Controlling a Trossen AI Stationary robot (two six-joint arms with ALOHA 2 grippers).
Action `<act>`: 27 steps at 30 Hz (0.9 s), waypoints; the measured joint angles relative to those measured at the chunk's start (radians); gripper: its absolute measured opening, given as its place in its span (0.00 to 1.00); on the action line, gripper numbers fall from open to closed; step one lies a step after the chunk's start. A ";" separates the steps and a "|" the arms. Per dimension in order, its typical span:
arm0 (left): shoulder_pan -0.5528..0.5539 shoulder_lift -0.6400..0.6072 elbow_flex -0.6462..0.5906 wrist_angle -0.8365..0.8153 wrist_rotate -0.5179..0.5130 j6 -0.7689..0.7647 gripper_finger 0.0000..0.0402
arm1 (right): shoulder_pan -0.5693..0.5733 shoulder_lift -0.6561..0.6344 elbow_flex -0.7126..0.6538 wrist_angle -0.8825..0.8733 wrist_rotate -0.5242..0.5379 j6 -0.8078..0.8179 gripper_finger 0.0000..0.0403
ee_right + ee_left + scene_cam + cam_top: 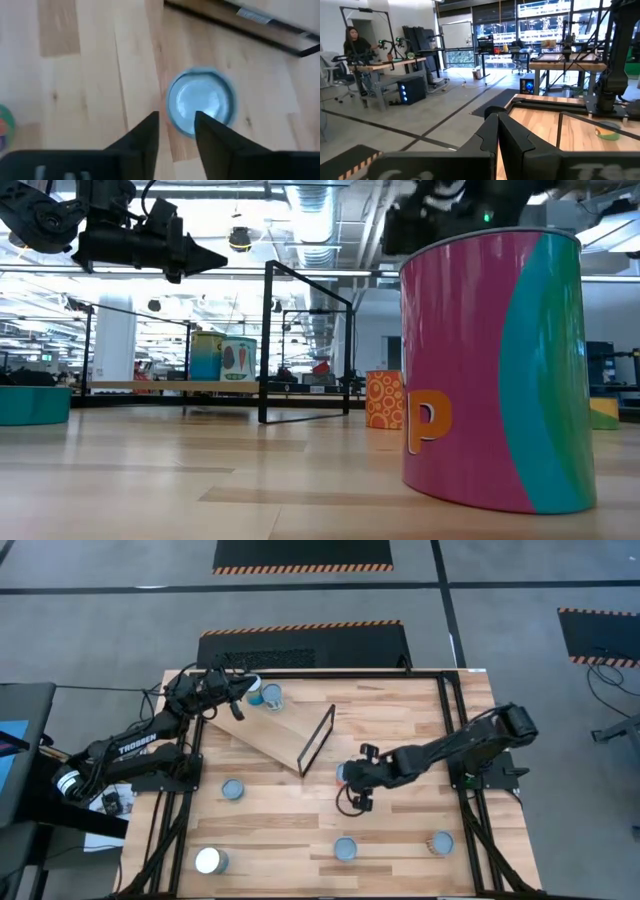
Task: Pick and place cans onto a shelf
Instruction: Put the canned oranges on the shelf
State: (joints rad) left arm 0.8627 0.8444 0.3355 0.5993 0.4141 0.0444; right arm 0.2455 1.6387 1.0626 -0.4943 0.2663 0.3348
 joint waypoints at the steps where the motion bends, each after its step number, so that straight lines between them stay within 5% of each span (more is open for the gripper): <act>1: 0.000 0.000 0.000 -0.001 0.000 0.004 0.00 | 0.000 0.016 0.000 0.004 -0.004 -0.016 0.41; 8: 0.000 0.000 0.000 -0.005 -0.001 0.015 0.00 | -0.006 0.099 0.033 0.006 0.000 -0.094 0.45; 20: 0.000 0.000 0.000 -0.007 -0.002 0.015 0.00 | -0.028 0.132 0.057 -0.003 -0.005 -0.153 0.04; 27: 0.000 0.000 0.000 -0.006 -0.002 0.015 0.00 | -0.051 0.011 0.180 -0.119 -0.116 -0.161 0.04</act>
State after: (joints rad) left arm 0.8627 0.8444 0.3355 0.5930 0.4122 0.0593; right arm 0.1943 1.6500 1.2423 -0.6132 0.1502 0.1740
